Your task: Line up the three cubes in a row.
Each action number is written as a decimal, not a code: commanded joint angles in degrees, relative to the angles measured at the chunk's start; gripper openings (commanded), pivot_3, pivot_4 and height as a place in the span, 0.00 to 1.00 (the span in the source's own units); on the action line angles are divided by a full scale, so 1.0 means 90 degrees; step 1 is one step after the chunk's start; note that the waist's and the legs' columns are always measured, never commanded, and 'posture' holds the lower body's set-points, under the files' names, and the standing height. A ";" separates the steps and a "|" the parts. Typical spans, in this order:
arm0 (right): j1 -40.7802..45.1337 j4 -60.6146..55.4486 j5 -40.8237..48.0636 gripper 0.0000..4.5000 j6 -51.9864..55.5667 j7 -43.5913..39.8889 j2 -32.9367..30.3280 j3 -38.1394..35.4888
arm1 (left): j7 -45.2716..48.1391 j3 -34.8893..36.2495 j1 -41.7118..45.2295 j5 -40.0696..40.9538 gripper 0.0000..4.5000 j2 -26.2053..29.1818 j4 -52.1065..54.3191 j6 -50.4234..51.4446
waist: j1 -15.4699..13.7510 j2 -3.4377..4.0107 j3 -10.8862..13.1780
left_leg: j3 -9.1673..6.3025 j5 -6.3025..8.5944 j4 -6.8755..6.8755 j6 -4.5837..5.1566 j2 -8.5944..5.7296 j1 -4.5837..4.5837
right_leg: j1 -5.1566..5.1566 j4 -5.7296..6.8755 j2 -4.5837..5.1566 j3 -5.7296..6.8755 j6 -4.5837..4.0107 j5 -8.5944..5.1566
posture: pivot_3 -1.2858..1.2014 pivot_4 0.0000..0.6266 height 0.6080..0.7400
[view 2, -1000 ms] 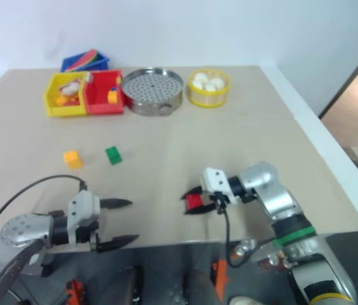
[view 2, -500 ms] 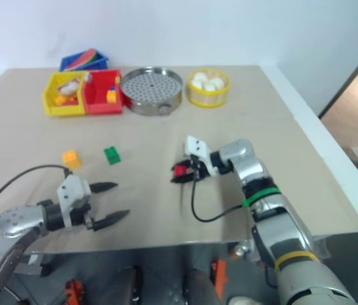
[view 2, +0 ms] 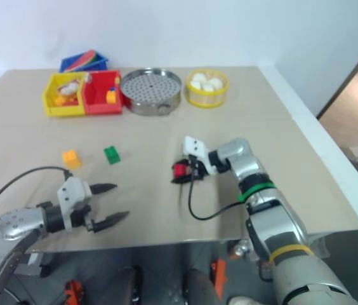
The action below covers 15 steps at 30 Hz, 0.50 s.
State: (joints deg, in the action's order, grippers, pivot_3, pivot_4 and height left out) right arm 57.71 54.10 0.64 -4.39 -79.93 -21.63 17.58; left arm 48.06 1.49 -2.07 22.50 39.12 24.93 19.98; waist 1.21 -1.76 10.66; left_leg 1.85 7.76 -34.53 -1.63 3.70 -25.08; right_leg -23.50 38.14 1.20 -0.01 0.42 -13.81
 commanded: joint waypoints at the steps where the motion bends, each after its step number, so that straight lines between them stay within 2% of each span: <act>1: 0.0135 -0.0280 0.0126 0.90 0.0186 -0.0084 -0.0012 -0.0250 | -0.0041 0.0012 0.0100 -0.0023 1.00 -0.0044 0.0134 -0.0098 | -0.0001 0.0000 0.0000 | 0.0003 0.0000 0.0001 0.0000 0.0002 0.0000 | 0.0000 0.0000 0.0000 0.0000 0.0000 -0.0001 | 0.52 0.24 1.00; 2: 0.0116 -0.0371 0.0179 0.98 0.0223 -0.0079 -0.0011 -0.0301 | -0.0087 0.0019 0.0108 -0.0033 1.00 -0.0064 0.0119 -0.0088 | -0.0001 0.0000 0.0000 | 0.0003 0.0001 0.0003 -0.0001 0.0002 0.0000 | -0.0001 0.0000 0.0000 0.0000 0.0000 -0.0002 | 0.52 0.24 1.00; 3: 0.0099 -0.0478 0.0235 0.99 0.0288 -0.0051 -0.0009 -0.0361 | -0.0170 0.0040 0.0120 -0.0046 1.00 -0.0105 0.0097 -0.0071 | -0.0001 0.0000 0.0000 | 0.0005 0.0001 0.0005 -0.0001 0.0002 -0.0001 | -0.0003 0.0000 0.0000 0.0000 0.0005 0.0001 | 0.52 0.24 1.00; 11: -0.0370 -0.2505 0.0958 0.99 0.1558 0.0091 -0.0243 -0.0914 | -0.1825 0.0496 0.0492 -0.0154 1.00 -0.1094 0.0131 0.0183 | -0.0009 -0.0001 0.0000 | 0.0001 0.0001 0.0007 -0.0001 0.0002 -0.0005 | -0.0004 0.0002 -0.0002 -0.0001 0.0029 0.0009 | 0.52 0.24 1.00; 15: -0.0651 -0.3449 0.1172 0.99 0.1994 0.0369 -0.0360 -0.1054 | -0.2400 0.0476 0.0637 -0.0494 1.00 -0.1413 0.0139 0.0138 | -0.0007 -0.0001 0.0000 | 0.0003 0.0001 0.0003 -0.0001 -0.0001 -0.0006 | -0.0001 0.0001 -0.0001 -0.0005 0.0037 0.0010 | 0.52 0.24 1.00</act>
State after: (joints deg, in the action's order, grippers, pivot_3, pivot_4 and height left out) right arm 51.88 27.49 9.45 12.15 -77.59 -24.30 10.27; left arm 28.52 4.82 2.91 19.17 26.99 24.89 21.69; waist 1.15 -1.76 10.66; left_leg 1.89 7.77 -34.50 -1.65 3.68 -25.12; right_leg -23.52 38.15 1.19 -0.06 0.76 -13.72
